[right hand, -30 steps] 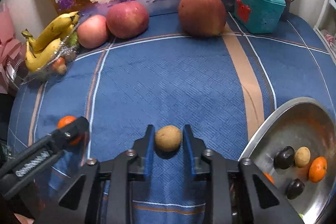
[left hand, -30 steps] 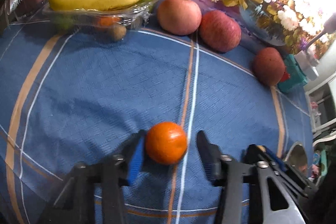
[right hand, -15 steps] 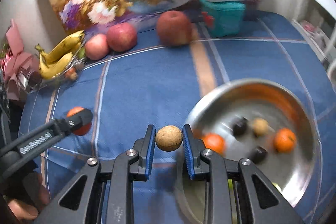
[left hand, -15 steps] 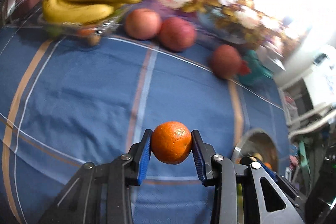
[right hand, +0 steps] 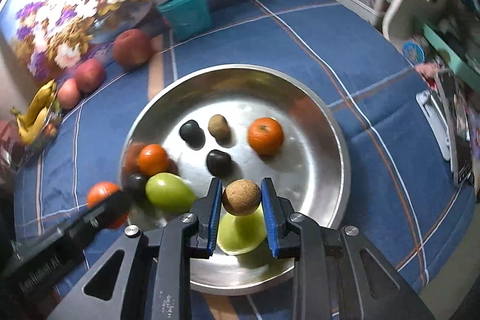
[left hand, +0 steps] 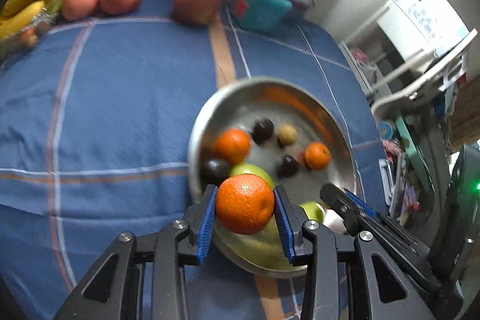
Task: Organize fruits
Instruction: 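Carry the mandarin and kiwi into the basin and open both tools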
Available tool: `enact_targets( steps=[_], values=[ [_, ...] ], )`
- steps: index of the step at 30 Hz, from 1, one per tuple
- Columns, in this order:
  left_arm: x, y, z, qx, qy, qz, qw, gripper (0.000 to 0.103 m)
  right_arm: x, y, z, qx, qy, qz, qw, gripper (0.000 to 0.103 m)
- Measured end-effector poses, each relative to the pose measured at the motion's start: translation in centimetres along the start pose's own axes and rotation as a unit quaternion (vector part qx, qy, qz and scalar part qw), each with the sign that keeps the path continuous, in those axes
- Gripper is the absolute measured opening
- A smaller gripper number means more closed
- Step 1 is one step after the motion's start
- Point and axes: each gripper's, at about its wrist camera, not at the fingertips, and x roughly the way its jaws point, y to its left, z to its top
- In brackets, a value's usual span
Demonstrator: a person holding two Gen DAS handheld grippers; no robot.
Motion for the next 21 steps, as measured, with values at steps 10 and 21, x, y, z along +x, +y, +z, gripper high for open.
enact_targets(
  steps=[10,21],
  values=[
    [-2.3,1.3,-0.8,-0.022,-0.020,-0.015,0.9994,0.071,-1.1,-0.2,-1.2,-0.004,-0.008,0.011,1.000,0.036],
    [-4.9,7.2,-4.2,-0.020,-0.050,0.197,0.9790,0.103,-1.2,3.5,-5.7,-0.085,0.011,-0.009,0.996,0.074]
  ],
)
